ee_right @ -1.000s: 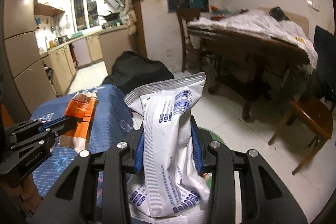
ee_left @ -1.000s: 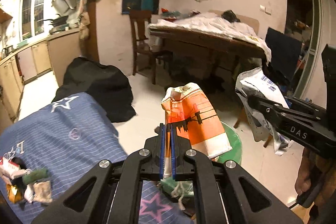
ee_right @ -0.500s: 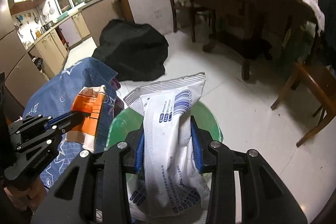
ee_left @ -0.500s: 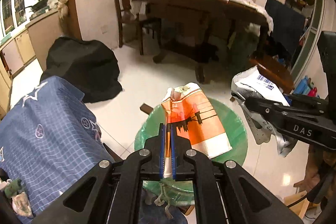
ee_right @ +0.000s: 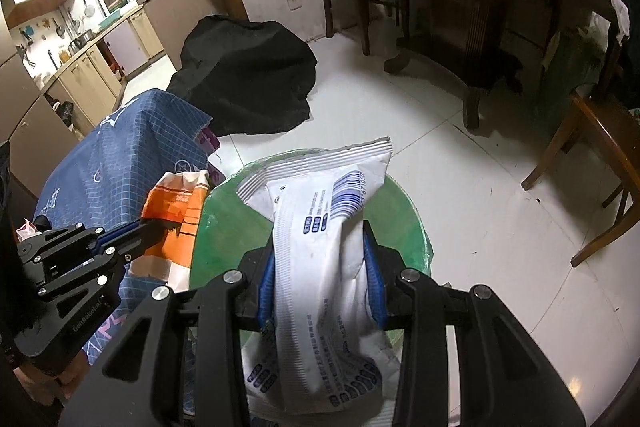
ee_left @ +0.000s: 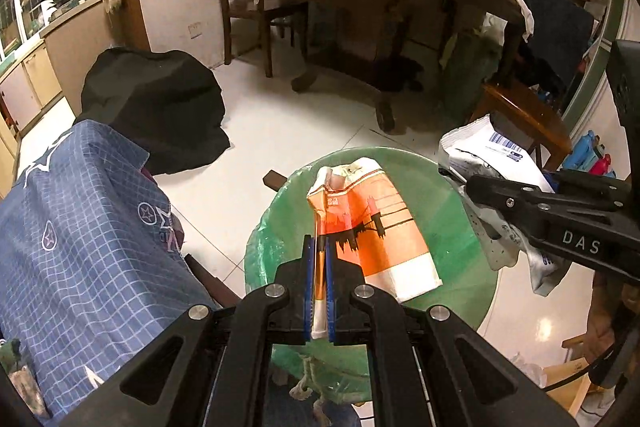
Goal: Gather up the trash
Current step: 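Carry the wrapper and packet over the green trash bin with both tools, then open both tools to drop the wrapper and packet into the bin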
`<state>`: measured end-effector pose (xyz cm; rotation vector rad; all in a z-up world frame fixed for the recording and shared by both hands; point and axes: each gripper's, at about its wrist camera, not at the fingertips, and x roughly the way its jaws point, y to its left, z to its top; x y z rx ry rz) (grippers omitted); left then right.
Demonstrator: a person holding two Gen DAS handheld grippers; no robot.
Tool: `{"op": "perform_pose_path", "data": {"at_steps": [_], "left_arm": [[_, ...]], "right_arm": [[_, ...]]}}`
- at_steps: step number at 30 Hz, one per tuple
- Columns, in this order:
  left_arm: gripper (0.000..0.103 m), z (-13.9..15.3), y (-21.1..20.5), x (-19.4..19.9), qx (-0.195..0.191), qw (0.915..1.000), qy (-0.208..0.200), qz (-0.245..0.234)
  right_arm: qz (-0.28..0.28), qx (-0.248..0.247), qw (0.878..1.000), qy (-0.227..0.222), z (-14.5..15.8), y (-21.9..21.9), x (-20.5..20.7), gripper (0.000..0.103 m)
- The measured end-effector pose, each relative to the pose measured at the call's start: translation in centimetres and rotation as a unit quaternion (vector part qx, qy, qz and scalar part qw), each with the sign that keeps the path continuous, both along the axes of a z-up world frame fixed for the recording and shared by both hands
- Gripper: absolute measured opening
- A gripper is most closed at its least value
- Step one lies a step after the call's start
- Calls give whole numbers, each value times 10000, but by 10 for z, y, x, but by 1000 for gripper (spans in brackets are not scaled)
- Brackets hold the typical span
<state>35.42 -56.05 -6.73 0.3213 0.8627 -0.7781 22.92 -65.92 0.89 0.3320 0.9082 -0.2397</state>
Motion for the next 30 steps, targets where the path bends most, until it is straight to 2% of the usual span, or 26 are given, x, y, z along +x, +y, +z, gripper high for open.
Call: {"op": "perform_pose_path", "data": {"at_steps": [10,13,14,30], "left_arm": [[6,-7,-2,4,21,9999,92,71],[7,-9,-2,5,63,9999,120,103],[10,-10,-1,6,67,9998,126,108],[32,-9,6,-7,67,9998,105,161]], "right_arm": [[12,83,10000,2,-3,-8,3,39],[-53,140,9999,-73,-3,-12,2,52],[-84,129,9998,-105,-2,-14,1,54],[-113,52,9996,-248,6,-8,-12,54]]}}
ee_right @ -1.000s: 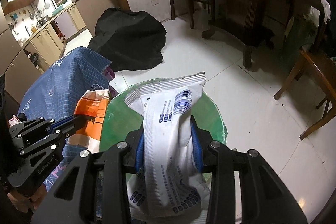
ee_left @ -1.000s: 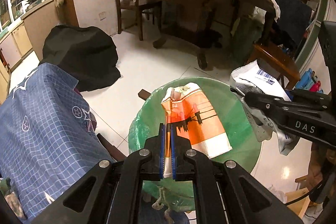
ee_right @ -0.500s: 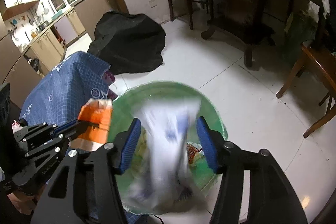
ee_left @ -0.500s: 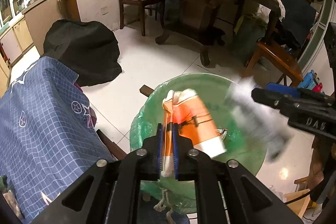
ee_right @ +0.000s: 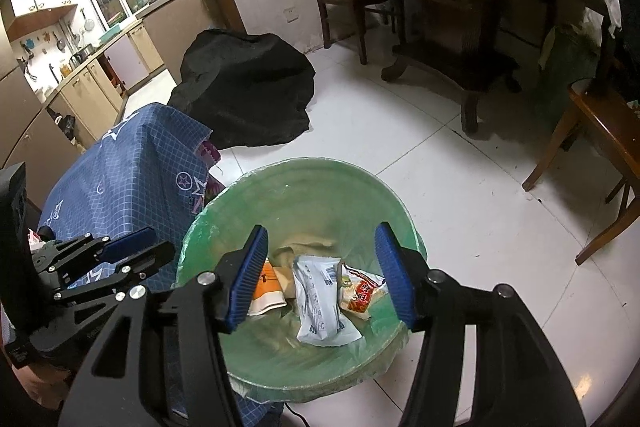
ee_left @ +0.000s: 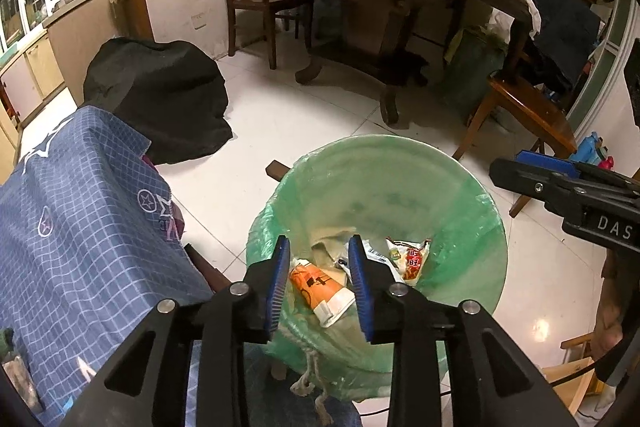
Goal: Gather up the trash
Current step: 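Open both tools to drop the wrapper and packet into the bin, then move both tools back over the remaining trash on the table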
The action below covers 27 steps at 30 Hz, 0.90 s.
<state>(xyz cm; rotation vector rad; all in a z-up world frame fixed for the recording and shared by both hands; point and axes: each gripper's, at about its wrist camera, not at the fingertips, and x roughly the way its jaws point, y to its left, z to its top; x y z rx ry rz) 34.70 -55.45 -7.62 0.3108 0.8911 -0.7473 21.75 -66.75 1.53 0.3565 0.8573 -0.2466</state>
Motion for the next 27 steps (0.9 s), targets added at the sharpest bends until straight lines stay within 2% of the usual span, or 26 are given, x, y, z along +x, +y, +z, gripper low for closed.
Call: {"op": "perform_pose_path", "data": {"at_steps": [7,13,17,20,22,23,24,27], "left_arm": [[34,12,67,-20,-210,9996,-40,159],[35,23,177,-42,-411,9969,-225,637],[37,30,256,-48,-434,9911,-424,1181],[43,37,339,-49,-559,9780,-605,1916],[55,39,385,-49,-611,9681,-701,2328],[64,39,415,-47,-671,9606,-696,2607],[69,38,440,-44,-738,9535,-652,2847],[72,32,511,-36,-1096,9261,-354,3593]], "right_arm": [[477,-233,9964,-655,23,55,-33,72],[1224,-255,9854,-1159,29,132,-56,80],[1731,-18,9780,-1162,21,180,-53,83],[1992,102,9736,-1109,15,209,-45,83],[2130,151,9713,-1050,10,225,-40,84],[2194,155,9702,-1021,7,233,-38,84],[2258,164,9690,-994,6,240,-36,84],[2440,138,9653,-924,3,261,-28,85]]}}
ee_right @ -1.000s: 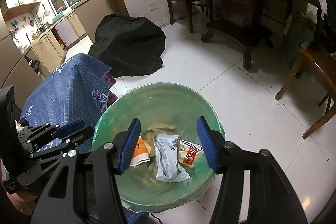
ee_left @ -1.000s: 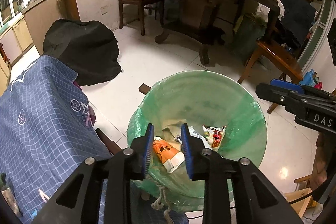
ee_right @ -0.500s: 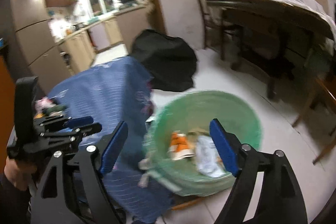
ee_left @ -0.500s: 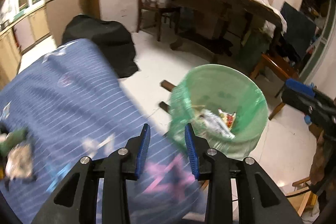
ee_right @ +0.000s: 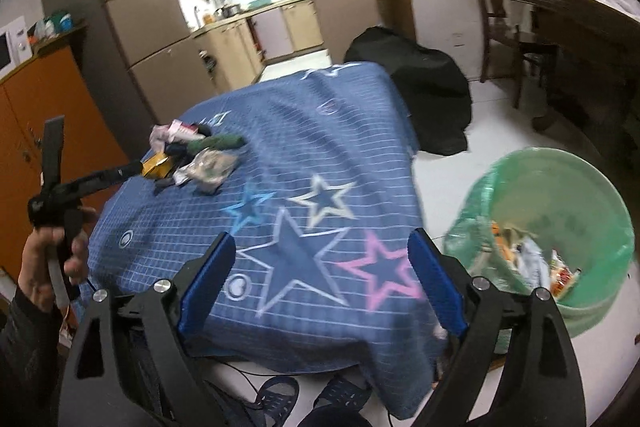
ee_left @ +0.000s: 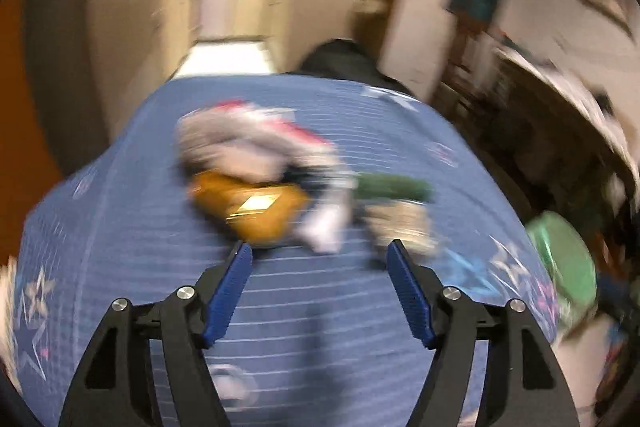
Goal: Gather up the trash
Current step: 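Move both tools back over the remaining trash on the table, then grasp the gold bag with the left tool while the right tool grasps the seed bag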
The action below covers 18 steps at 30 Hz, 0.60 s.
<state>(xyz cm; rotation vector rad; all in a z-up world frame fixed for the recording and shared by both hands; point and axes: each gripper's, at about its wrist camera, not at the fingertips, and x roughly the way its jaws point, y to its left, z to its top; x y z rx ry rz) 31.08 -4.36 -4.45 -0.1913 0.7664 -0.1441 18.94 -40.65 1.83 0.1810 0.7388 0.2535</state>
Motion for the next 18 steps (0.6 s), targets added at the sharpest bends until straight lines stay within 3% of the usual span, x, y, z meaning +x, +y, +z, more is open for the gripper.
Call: {"op": "perform_pose_path", "data": {"at_steps": [1,4,10,11,12,14,18], "left_arm": [[72,-4,26,2,-315,9991,87,280],[74,-16,57,11,-759,9952,329,517],[74,-22,33,29,-624,9969,400,268],[69,-23,34,33,-654,9967,394,293],[50,-23,35,36,-681,9963,399,328],[32,-24,37,38,-737,9957,445,355],[28,-19,42,25,-675,9968,168,403]], "right_arm": [[66,-12,10000,22,-1,8,4,86],[206,-30,9997,93,-6,28,10,86],[391,-125,9989,207,-13,56,20,86],[420,-129,9988,219,-13,60,21,86],[442,-136,9987,223,-13,62,22,86],[496,-178,9983,229,-14,69,24,86],[587,-205,9978,236,-14,76,26,86]]}}
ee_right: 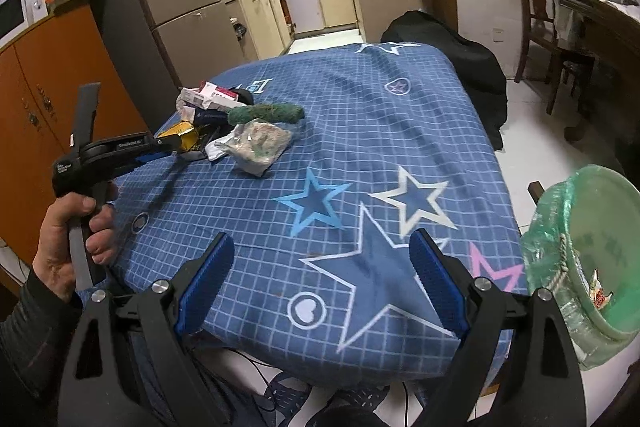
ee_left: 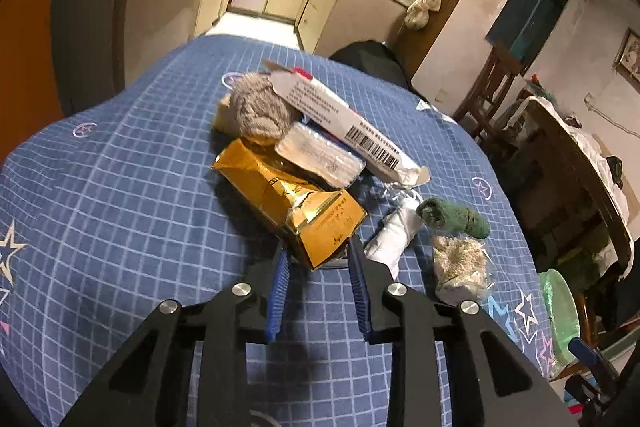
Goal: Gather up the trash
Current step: 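Grasp the gold bag with the left tool while the right tool grasps the seed bag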
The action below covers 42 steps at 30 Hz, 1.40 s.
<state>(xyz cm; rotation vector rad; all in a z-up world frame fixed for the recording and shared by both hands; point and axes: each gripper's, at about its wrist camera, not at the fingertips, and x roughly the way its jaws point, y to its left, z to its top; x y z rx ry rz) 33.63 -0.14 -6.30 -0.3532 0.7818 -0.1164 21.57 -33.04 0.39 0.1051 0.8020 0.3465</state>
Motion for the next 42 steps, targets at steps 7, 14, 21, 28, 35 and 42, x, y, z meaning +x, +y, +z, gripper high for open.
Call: {"op": "perform_pose_path", "data": {"at_steps": [7,14,21,28,35,42], "left_arm": [[27,11,12,-45,136,9989,-408,-198],[27,15,15,-93,564,9952,-784,-146],[27,16,19,-96,653,9939,-882,-92],[27,14,15,-94,672,9929,-963,-171],[26,25,18,-111,571,9885,-1375,-274],[26,40,5,-116,487,9860,-1537,-417]], "right_arm": [[233,89,9997,-41,1,17,6,84],[457,403,9981,41,-5,50,35,84],[319,483,9979,274,-17,87,91,84],[173,47,9989,426,-35,114,127,63],[64,-197,9998,73,-25,105,102,34],[-62,28,9998,-195,-6,76,67,32]]}}
